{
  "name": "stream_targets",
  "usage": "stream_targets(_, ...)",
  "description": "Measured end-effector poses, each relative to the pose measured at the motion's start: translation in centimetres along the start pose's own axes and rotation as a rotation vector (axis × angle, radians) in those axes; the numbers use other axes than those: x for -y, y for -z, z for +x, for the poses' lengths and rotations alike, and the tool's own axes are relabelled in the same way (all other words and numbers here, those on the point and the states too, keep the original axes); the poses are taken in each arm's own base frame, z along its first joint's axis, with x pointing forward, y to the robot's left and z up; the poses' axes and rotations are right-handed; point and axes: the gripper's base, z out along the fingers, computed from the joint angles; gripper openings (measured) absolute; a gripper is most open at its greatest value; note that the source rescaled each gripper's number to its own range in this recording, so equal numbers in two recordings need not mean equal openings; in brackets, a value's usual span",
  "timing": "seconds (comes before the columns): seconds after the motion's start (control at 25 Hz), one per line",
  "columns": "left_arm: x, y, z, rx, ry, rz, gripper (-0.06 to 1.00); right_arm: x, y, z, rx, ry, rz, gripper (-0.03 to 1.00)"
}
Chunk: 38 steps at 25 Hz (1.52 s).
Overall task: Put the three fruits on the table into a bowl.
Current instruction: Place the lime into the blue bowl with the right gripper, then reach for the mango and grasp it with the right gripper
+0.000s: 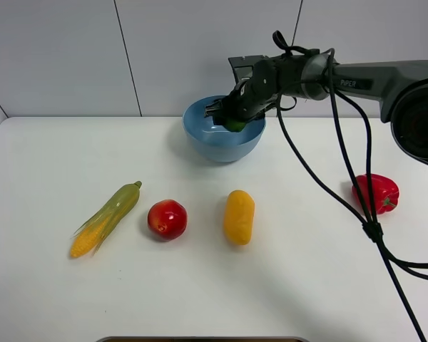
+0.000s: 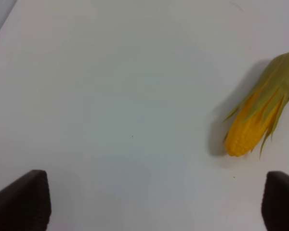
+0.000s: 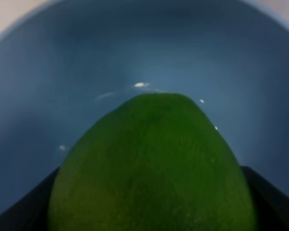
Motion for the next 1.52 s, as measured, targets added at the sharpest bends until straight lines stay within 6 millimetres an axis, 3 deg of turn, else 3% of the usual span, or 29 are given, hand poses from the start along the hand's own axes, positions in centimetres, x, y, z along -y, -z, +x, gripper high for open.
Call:
stream_targets(0.28,0.0,0.0,0.0,0.000,0.000,0.000,0.71,0.1,-1.8,0.6,0.031,0.000,-0.006,0.17)
stream_targets(0.88,0.0,0.0,0.0,0.000,0.001,0.000,0.70,0.1,-1.8,0.3,0.073,0.023,-0.013,0.17)
stream_targets(0.96,0.0,0.0,0.0,0.000,0.001,0.000,0.70,0.1,-1.8,0.3,0.076,0.027,-0.013,0.28)
stream_targets(1.04,0.0,0.0,0.0,0.000,0.001,0.000,0.70,0.1,-1.8,0.2,0.081,0.030,-0.014,0.50)
stream_targets(1.16,0.0,0.0,0.0,0.000,0.001,0.000,0.71,0.1,-1.8,0.2,0.085,0.033,-0.015,0.69)
stream_targets(1.4,0.0,0.0,0.0,0.000,0.001,0.000,0.71,0.0,-1.8,0.2,0.086,0.033,-0.015,0.94)
stream_targets(1.52,0.0,0.0,0.0,0.000,0.001,0.000,0.71,-0.4,-1.3,0.1,0.074,0.037,-0.018,0.99)
